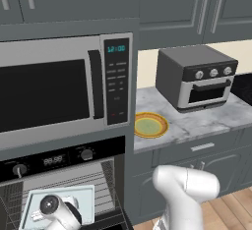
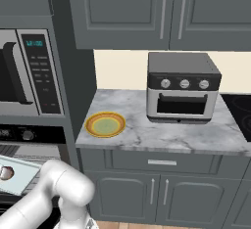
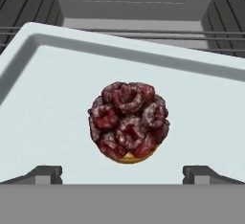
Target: Take the baked cake out of the oven and place it on the plate for cooling. Then close the oven door.
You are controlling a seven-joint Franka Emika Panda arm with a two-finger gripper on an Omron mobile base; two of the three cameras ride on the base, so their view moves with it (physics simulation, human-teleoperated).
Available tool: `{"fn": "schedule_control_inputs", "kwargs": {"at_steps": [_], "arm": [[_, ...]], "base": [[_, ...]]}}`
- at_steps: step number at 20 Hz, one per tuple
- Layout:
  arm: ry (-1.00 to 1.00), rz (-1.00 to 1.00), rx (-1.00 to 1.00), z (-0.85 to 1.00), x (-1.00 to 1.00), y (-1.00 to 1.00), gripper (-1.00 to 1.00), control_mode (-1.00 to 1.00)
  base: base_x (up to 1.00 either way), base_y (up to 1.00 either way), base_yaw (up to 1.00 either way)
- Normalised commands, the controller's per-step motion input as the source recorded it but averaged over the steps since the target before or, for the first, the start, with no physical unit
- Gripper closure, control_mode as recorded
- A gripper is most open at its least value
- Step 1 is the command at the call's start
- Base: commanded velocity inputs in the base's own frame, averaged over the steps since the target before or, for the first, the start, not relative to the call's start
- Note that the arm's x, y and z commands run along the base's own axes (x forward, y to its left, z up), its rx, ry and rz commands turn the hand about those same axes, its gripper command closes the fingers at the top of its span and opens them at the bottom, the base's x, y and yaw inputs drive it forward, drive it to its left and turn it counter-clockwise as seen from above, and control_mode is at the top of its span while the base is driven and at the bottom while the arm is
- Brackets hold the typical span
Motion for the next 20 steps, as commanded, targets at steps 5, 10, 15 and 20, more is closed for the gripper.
{"fn": "schedule_control_inputs", "kwargs": {"at_steps": [5,10,15,20], "arm": [[0.00,-0.02,0.00,-0.08,0.21,0.00,-1.00,-1.00],[0.00,-0.02,0.00,-0.15,0.23,0.01,-1.00,-1.00],[0.00,-0.01,0.00,-0.13,0.21,0.00,-1.00,-1.00],[0.00,0.00,0.00,-0.12,0.12,0.04,-1.00,-1.00]], "base": [[0.00,0.00,0.00],[0.00,0.00,0.00],[0.00,0.00,0.00],[0.00,0.00,0.00]]}}
